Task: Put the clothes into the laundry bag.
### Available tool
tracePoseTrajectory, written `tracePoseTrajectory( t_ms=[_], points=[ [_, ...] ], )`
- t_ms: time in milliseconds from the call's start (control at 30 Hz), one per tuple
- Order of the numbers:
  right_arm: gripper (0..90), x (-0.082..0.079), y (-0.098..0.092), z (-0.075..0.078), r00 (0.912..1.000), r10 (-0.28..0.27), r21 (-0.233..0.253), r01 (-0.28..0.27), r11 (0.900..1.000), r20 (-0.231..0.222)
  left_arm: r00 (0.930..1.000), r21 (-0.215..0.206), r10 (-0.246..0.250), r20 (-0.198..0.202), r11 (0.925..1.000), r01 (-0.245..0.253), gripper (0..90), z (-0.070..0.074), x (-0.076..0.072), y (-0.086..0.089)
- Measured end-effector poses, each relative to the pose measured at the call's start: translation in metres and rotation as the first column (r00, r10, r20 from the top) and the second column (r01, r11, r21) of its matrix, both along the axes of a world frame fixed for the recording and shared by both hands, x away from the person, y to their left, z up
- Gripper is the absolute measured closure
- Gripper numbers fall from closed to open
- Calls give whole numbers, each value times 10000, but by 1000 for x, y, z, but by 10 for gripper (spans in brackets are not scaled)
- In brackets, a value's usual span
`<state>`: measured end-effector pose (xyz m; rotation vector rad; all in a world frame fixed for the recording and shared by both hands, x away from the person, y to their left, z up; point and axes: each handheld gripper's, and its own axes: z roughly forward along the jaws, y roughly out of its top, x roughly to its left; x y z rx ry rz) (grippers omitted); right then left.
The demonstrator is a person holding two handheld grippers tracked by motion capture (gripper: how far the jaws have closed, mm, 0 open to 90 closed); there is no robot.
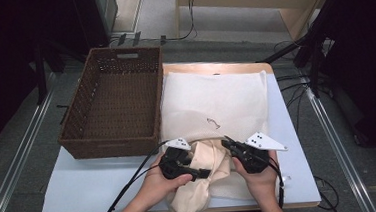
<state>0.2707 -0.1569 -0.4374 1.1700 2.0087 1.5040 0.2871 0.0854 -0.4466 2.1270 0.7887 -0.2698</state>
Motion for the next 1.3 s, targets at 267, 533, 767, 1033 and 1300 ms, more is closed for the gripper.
tracePoseTrajectory(
  t_ms=[267, 533, 767, 1033, 1300],
  points=[
    [882, -1, -1, 5, 9993, 104, 46, -105, 9999, 355, 9954, -526, 832, 464, 9953, -808, 670, 11, 4, -20],
    [882, -3, -12, 23, 9946, -136, 256, 110, 9996, 1024, 9410, -398, 3180, 1160, 9481, -3155, 643, 7, 21, -39],
    [882, 2, -15, 11, 9973, -328, 50, 325, 9995, 653, 9491, -542, 2423, 2013, 9702, -2362, 371, 13, 4, -44],
    [881, 4, -16, 7, 9976, -444, 63, 441, 9990, 529, 9573, 465, 1713, 2328, 9813, -1869, 440, 8, -15, -38],
    [880, 3, -6, 5, 9987, -164, -49, 166, 9998, 493, 9500, 860, 1858, 2509, 9732, -2131, 727, 7, -2, -55]
  ],
)
